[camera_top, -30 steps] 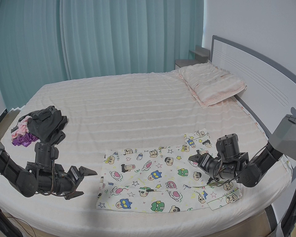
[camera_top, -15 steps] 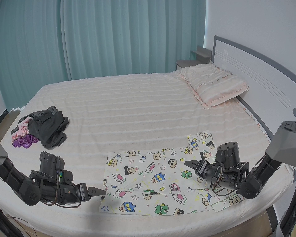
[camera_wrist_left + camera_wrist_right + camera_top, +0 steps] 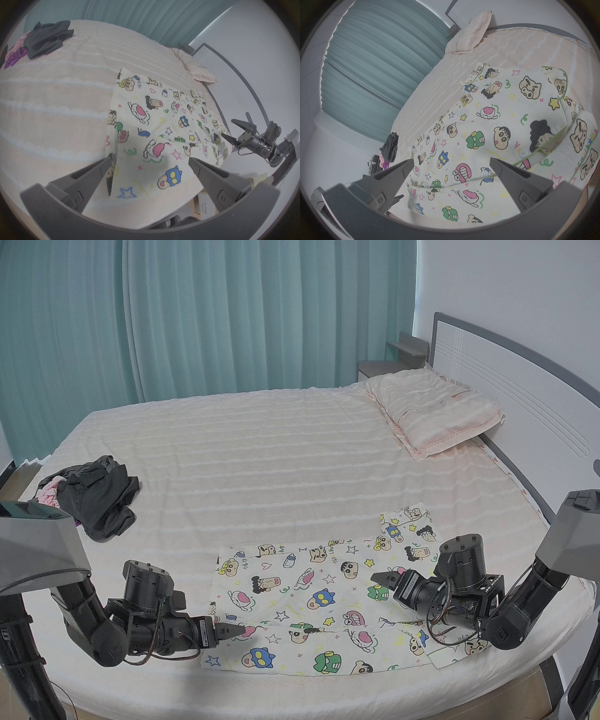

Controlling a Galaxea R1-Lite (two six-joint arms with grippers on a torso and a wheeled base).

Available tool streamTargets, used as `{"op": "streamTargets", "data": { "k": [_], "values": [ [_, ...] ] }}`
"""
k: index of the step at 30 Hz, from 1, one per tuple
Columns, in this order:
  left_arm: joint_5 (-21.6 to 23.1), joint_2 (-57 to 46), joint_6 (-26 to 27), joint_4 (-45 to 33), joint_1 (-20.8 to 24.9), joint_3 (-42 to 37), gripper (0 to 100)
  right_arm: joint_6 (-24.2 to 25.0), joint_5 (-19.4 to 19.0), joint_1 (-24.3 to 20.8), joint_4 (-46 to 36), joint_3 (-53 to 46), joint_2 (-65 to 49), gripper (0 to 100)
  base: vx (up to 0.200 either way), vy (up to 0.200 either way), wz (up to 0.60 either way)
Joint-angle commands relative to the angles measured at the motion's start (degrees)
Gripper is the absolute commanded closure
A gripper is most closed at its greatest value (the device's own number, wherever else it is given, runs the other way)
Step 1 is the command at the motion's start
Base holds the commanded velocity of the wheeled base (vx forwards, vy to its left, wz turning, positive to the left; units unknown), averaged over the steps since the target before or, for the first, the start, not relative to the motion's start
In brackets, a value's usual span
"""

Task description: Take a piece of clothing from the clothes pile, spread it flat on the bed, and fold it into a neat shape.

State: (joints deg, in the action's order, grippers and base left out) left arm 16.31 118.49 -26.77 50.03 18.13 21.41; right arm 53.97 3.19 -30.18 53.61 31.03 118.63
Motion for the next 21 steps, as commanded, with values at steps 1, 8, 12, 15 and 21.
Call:
{"op": "streamTargets", "data": {
  "k": [1,8,12,15,21],
  "values": [
    [-0.67,5.87,0.05,2.97,1.12,-1.63,0,0.0,-0.12,-0.05,0.09,0.0,0.38,0,0.0,0.0,0.0],
    [-0.58,6.31,-0.12,6.66,2.18,-3.83,0,0.0,-0.12,-0.05,0.09,0.0,0.38,0,0.0,0.0,0.0],
    [-0.93,6.75,-0.04,7.1,2.61,-4.36,0,0.0,-0.12,-0.14,0.09,0.0,0.38,0,0.0,0.0,0.0],
    [-1.02,6.75,-0.12,7.27,2.53,-4.18,0,0.0,-0.12,-0.49,0.09,-0.09,0.38,0,0.0,0.0,0.0],
    [-1.02,7.28,-0.21,7.36,2.53,-3.65,0,0.08,-0.12,-0.49,0.09,0.09,0.47,0,0.0,0.0,0.0]
  ]
}}
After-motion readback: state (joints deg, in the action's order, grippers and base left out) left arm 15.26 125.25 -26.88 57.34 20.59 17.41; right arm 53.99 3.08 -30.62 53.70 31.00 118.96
